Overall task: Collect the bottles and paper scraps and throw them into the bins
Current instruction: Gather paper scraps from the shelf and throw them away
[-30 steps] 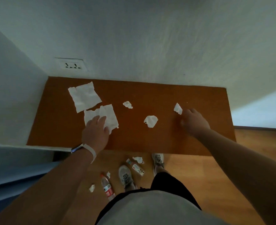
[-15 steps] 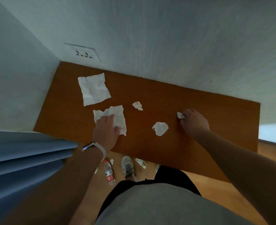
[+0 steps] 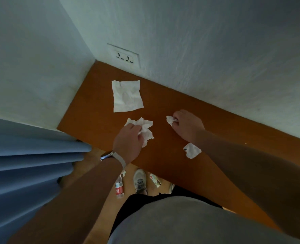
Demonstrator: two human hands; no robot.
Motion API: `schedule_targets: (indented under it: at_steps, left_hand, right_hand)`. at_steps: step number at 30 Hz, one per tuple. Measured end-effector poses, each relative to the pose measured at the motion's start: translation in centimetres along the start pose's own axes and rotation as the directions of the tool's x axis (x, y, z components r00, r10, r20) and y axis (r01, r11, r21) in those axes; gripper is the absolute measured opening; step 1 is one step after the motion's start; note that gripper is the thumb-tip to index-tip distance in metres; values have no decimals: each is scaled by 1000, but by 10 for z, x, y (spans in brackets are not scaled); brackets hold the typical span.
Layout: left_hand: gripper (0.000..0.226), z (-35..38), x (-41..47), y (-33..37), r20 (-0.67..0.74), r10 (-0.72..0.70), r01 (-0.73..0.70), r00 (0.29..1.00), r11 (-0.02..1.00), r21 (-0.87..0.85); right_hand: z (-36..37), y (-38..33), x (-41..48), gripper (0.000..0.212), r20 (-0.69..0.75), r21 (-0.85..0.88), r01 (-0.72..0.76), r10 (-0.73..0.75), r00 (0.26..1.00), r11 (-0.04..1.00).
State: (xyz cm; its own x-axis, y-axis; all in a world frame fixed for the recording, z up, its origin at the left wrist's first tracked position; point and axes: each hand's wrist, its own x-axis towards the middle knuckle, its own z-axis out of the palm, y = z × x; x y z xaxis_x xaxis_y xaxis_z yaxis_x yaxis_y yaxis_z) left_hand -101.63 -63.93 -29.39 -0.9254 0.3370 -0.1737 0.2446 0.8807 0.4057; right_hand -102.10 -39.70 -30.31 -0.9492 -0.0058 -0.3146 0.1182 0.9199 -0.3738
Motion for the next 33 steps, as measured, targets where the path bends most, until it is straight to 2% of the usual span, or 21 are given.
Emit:
schedule_targets:
  at_steps: [6,12,21,26,33]
  left_hand:
    - [22,-8,-14,-16,-36,-23,22,999,999,-28]
    - [19,-21,-17,-26,-54,-11,9,998,999,-39]
    - [27,-40,-22,-29,-39,41,-45,998,993,-106]
    - [30,-39,-21,-17,-1,165,-164,986,978,-130]
    - [28,-20,-21,16,80,372,-358,925,923,-141]
  right_hand:
    - [13,-15,6,44,84,-69,4,2,996,998]
    - [20,-26,8,25,63,-94,-3,9,998,996]
    - [7,-44,-25,17,-8,-42,-100,100,995,994]
    - [1,-55,-66,10,-110,67,-209,216,970,976]
    - [2,-55,-137,8,-237,215,-363,409,881,907]
